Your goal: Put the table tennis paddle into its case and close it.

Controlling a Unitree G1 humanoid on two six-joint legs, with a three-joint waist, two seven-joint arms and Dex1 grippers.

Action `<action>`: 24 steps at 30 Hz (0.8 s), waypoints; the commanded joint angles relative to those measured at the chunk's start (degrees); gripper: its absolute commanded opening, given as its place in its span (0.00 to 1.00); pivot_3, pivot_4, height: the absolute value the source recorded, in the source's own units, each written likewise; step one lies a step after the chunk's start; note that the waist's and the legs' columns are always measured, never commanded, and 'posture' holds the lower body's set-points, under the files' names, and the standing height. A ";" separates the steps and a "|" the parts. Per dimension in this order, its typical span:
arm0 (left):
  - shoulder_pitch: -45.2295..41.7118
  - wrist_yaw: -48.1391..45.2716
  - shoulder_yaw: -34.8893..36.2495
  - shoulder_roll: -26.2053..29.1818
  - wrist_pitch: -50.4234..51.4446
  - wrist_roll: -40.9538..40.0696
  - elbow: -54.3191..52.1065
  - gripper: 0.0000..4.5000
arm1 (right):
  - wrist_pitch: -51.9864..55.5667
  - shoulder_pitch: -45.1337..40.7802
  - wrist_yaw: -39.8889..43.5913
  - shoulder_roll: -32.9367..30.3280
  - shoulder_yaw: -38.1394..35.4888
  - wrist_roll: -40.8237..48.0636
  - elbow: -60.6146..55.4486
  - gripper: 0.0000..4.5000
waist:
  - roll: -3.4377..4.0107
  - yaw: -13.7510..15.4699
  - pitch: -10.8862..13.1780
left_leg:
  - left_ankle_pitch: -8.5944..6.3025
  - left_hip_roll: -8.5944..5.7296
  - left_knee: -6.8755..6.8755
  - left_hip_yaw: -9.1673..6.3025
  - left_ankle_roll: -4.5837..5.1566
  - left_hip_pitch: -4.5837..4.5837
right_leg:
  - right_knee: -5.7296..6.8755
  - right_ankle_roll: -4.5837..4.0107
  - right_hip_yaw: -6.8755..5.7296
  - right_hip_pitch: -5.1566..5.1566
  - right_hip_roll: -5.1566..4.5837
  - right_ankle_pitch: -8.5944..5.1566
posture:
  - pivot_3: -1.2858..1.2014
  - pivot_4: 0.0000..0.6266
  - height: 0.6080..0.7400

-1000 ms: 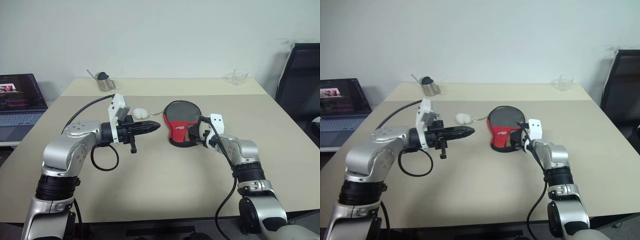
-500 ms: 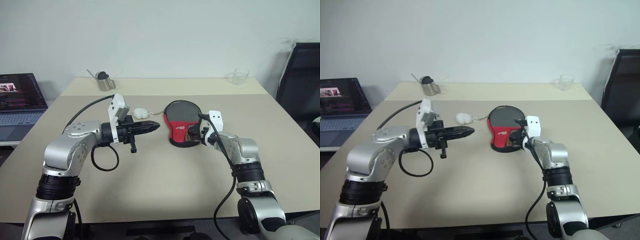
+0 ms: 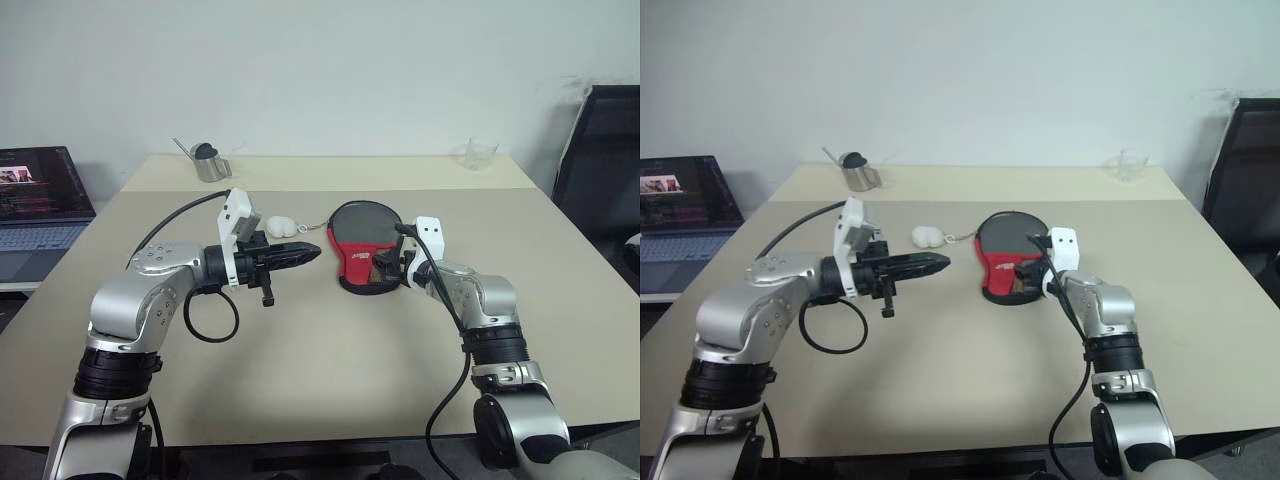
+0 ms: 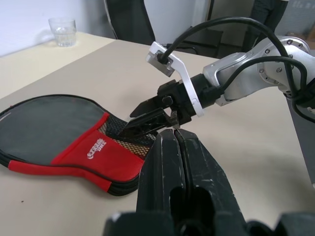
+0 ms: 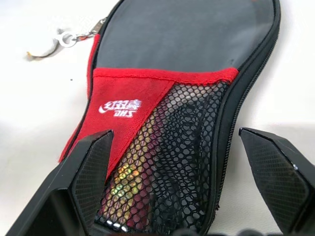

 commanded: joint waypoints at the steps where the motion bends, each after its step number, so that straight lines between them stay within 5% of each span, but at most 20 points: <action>1: -0.11 0.30 0.54 -0.05 -0.82 -0.65 -1.50 0.00 | -1.58 -1.29 -0.77 -0.32 -1.22 0.03 -1.70 0.96 | 0.00 0.00 0.00 | 0.00 0.00 0.00 0.00 0.00 0.00 | 0.00 0.00 0.00 0.00 0.00 0.00 | 0.52 0.24 1.00; 24: -0.80 0.29 -0.73 0.02 -2.74 0.97 -0.26 0.00 | -3.45 -1.40 -0.71 -1.32 0.64 -1.17 -2.23 0.94 | 0.00 0.00 0.00 | 0.00 0.00 -0.01 0.00 0.00 0.00 | -0.01 0.00 0.00 0.00 -0.01 0.00 | 0.52 0.24 1.00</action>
